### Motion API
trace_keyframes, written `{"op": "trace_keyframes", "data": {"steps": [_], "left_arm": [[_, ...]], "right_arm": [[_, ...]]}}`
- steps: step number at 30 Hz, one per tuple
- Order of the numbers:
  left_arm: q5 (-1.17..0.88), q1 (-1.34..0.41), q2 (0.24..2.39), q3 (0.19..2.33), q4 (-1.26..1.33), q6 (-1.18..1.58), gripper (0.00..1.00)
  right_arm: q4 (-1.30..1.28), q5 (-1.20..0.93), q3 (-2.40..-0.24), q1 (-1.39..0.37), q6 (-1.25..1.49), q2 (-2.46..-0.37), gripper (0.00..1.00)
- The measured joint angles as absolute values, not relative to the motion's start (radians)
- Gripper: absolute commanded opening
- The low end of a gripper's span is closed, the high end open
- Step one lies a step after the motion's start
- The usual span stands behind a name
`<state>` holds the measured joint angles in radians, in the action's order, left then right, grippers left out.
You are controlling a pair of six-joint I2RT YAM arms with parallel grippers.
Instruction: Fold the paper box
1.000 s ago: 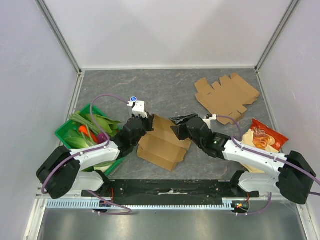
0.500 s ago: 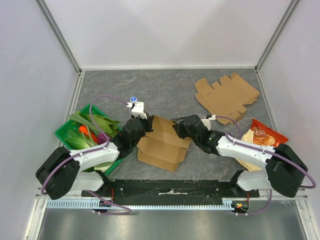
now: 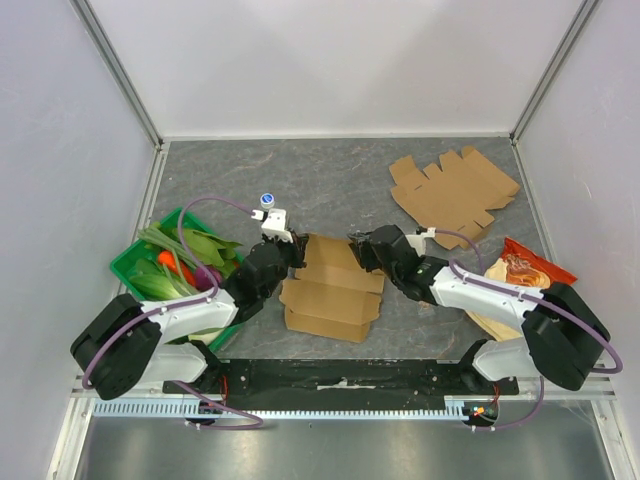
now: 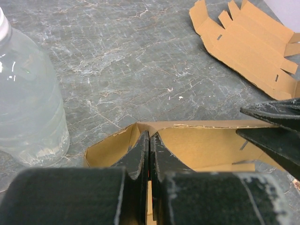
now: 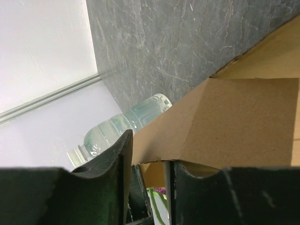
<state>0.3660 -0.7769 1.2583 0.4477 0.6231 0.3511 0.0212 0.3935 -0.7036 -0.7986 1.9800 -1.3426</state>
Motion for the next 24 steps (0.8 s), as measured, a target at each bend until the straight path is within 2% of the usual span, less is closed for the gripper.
{"op": "trace_keyframes", "data": {"steps": [2, 4, 5, 6, 7, 8, 10, 12, 15, 19, 21, 22, 24], "left_arm": [[0.363, -0.780, 1.258, 0.440, 0.638, 0.351, 0.02], [0.358, -0.781, 1.258, 0.434, 0.651, 0.352, 0.02], [0.356, -0.782, 1.258, 0.432, 0.656, 0.353, 0.07], [0.356, -0.782, 1.258, 0.430, 0.658, 0.356, 0.14], [0.356, -0.782, 1.258, 0.429, 0.657, 0.361, 0.29], [0.352, -0.782, 1.256, 0.426, 0.654, 0.369, 0.36], [0.324, -0.783, 1.238, 0.421, 0.633, 0.393, 0.45], [0.280, -0.785, 1.190, 0.412, 0.608, 0.415, 0.50], [0.235, -0.787, 1.068, 0.404, 0.525, 0.452, 0.52], [0.211, -0.787, 0.885, 0.403, 0.368, 0.498, 0.61], [0.224, -0.786, 0.828, 0.406, 0.270, 0.523, 0.57], [0.229, -0.783, 0.822, 0.411, 0.223, 0.535, 0.50], [0.231, -0.770, 0.847, 0.430, 0.142, 0.554, 0.45]], "right_arm": [[0.023, 0.393, -0.708, -0.793, 1.981, -1.344, 0.31], [0.028, 0.393, -0.710, -0.789, 1.982, -1.346, 0.17], [0.031, 0.391, -0.711, -0.788, 1.982, -1.350, 0.11], [0.037, 0.389, -0.711, -0.788, 1.983, -1.354, 0.09], [0.044, 0.387, -0.711, -0.788, 1.987, -1.359, 0.06], [0.049, 0.387, -0.711, -0.787, 1.990, -1.361, 0.01], [0.062, 0.387, -0.710, -0.781, 1.992, -1.362, 0.01], [0.089, 0.380, -0.698, -0.773, 1.993, -1.359, 0.00], [0.152, 0.366, -0.618, -0.763, 1.994, -1.331, 0.00], [0.228, 0.361, -0.492, -0.748, 1.995, -1.290, 0.00], [0.262, 0.359, -0.440, -0.741, 1.997, -1.272, 0.01], [0.281, 0.355, -0.416, -0.735, 1.997, -1.264, 0.01], [0.316, 0.347, -0.383, -0.726, 1.998, -1.259, 0.01]]}}
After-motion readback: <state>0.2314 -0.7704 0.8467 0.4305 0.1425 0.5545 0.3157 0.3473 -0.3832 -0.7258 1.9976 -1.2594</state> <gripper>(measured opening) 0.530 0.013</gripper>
